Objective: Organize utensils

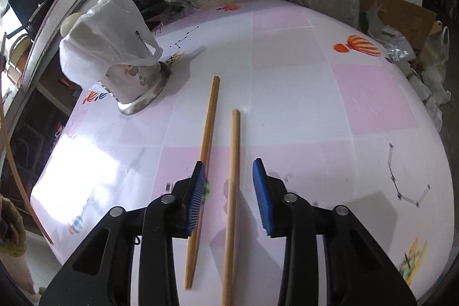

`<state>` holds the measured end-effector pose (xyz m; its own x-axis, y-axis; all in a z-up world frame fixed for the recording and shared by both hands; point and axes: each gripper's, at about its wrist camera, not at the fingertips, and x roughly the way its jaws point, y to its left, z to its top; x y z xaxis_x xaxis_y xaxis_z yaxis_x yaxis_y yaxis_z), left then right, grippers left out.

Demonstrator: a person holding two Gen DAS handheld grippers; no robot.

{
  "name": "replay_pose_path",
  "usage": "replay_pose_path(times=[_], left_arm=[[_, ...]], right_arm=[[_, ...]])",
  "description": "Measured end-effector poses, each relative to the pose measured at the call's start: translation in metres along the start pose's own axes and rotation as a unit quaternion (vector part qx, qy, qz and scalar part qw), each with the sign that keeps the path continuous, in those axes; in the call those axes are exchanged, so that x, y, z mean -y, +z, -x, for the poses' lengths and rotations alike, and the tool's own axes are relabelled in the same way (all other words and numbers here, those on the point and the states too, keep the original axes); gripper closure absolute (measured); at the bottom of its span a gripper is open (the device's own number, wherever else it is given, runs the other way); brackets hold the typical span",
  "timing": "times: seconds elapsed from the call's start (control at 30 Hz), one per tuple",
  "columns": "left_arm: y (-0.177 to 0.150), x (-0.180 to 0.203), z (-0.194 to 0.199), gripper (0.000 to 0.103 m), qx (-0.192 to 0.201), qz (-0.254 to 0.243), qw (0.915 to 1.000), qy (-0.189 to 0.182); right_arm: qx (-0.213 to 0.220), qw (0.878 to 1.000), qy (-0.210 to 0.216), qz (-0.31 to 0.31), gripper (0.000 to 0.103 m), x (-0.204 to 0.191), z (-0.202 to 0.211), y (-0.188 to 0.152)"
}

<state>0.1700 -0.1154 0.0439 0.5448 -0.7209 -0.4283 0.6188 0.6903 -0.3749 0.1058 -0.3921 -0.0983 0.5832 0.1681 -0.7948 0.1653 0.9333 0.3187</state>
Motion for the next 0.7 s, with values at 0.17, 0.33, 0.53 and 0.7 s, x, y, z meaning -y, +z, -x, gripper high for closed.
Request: replay_pose_path(times=[0.17,0.33,0.53,0.7], left_arm=[[-0.001,0.000,-0.001,0.097,-0.001,0.000,1.0000,0.001],[-0.001,0.000,-0.001,0.097,-0.001,-0.002,1.0000,0.003],[-0.001,-0.001,-0.001,0.097,-0.002,-0.001,1.0000,0.003],[-0.002,0.000,-0.001,0.097,-0.001,-0.003,1.0000,0.004]], right_arm=[[-0.015,1.000,-0.009,0.014,0.077,-0.006,-0.021,0.015],[-0.024,0.999,-0.029,0.034,0.083,-0.013,-0.036,0.023],[-0.025,0.996,-0.059,0.062,0.088,-0.020,-0.041,0.023],[-0.013,0.994,-0.079,0.070,0.094,-0.023,-0.042,0.020]])
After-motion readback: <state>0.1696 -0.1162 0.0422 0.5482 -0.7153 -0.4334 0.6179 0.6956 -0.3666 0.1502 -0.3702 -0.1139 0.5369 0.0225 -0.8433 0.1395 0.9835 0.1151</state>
